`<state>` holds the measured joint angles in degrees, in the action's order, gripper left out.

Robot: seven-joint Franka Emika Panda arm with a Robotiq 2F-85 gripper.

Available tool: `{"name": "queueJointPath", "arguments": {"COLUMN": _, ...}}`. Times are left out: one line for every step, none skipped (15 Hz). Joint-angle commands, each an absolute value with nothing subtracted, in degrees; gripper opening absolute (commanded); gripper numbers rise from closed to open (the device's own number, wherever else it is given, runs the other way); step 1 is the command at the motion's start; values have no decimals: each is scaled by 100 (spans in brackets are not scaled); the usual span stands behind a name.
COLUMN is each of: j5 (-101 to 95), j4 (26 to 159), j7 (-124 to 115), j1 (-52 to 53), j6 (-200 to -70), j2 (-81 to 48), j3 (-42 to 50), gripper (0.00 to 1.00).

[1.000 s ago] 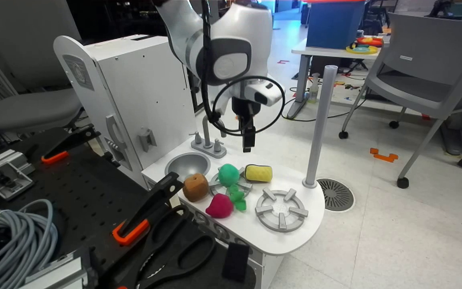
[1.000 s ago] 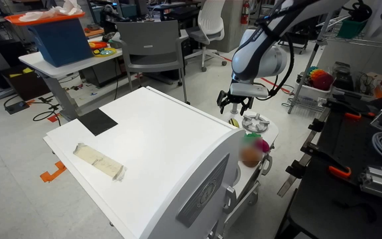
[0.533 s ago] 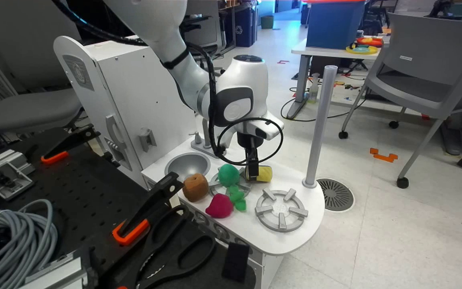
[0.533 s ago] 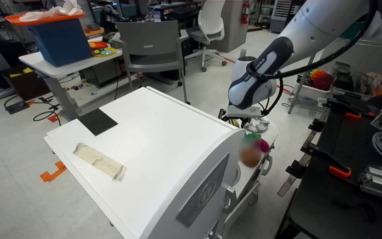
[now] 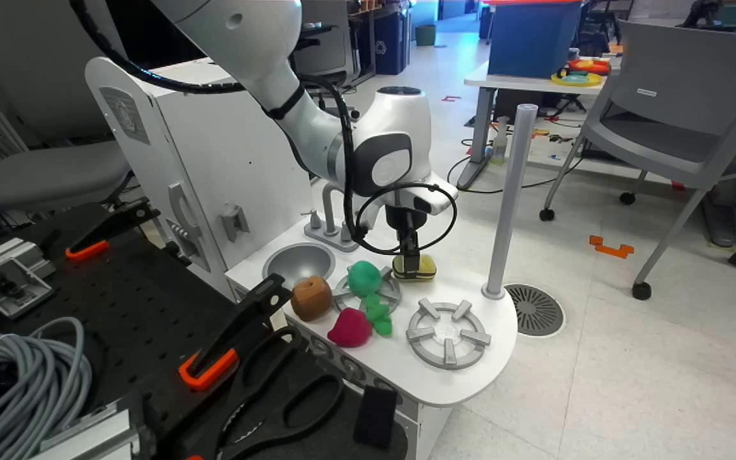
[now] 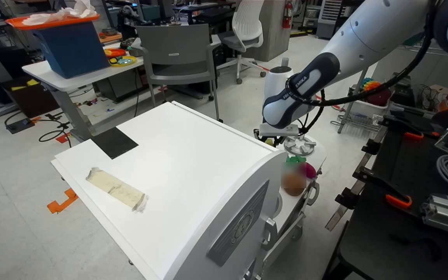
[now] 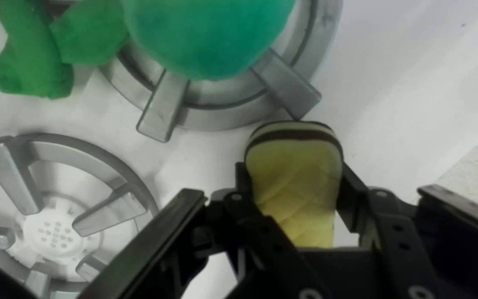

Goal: Pick up the yellow plush toy and place it on the plate of the stove

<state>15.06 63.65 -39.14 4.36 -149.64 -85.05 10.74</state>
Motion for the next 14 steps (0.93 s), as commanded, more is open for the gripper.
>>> {"name": "queueJointPath", "arguments": {"j5": 1616, "j4": 6458, "j7": -3716, "j1": 217, "j6": -14508, "j2": -8235, "j3": 820, "gripper": 19}}
{"name": "queueJointPath", "arguments": {"j5": 1653, "j4": 6587, "j7": -3676, "j1": 153, "j6": -14400, "j2": -8113, "j3": 754, "gripper": 13}}
{"name": "queueJointPath", "arguments": {"j5": 1686, "j4": 6715, "j7": -3636, "j1": 81, "j6": -14315, "j2": -8001, "j3": 690, "gripper": 5}}
{"name": "queueJointPath", "arguments": {"j5": 1748, "j4": 6885, "j7": -3680, "j1": 21, "j6": -14290, "j2": -7877, "j3": 671, "gripper": 2}}
{"name": "queueJointPath", "arguments": {"j5": 1814, "j4": 7021, "j7": -3742, "j1": -36, "j6": -14258, "j2": -7772, "j3": 662, "gripper": 1}}
{"name": "queueJointPath", "arguments": {"j5": 1891, "j4": 7192, "j7": -3807, "j1": -103, "j6": -14243, "j2": -7656, "j3": 667, "gripper": 4}}
{"name": "queueJointPath", "arguments": {"j5": 1971, "j4": 7347, "j7": -3828, "j1": -160, "j6": -14187, "j2": -7545, "j3": 675, "gripper": 2}}
{"name": "queueJointPath", "arguments": {"j5": 2073, "j4": 7540, "j7": -3892, "j1": -240, "j6": -14172, "j2": -7427, "j3": 691, "gripper": 1}}
{"name": "queueJointPath", "arguments": {"j5": 2148, "j4": 7703, "j7": -3944, "j1": -288, "j6": -14156, "j2": -7330, "j3": 717, "gripper": 3}}
{"name": "queueJointPath", "arguments": {"j5": 2229, "j4": 7926, "j7": -4038, "j1": -318, "j6": -14209, "j2": -7234, "j3": 779, "gripper": 3}}
{"name": "queueJointPath", "arguments": {"j5": 2277, "j4": 8114, "j7": -4048, "j1": -369, "j6": -14235, "j2": -7127, "j3": 785, "gripper": 3}}
{"name": "queueJointPath", "arguments": {"j5": 2341, "j4": 8264, "j7": -4047, "j1": -456, "j6": -14317, "j2": -7063, "j3": 760, "gripper": 3}}
{"name": "queueJointPath", "arguments": {"j5": 2408, "j4": 8413, "j7": -4098, "j1": -496, "j6": -14346, "j2": -6983, "j3": 772, "gripper": 3}}
{"name": "queueJointPath", "arguments": {"j5": 2502, "j4": 8507, "j7": -4113, "j1": -571, "j6": -14441, "j2": -6942, "j3": 742, "gripper": 3}}
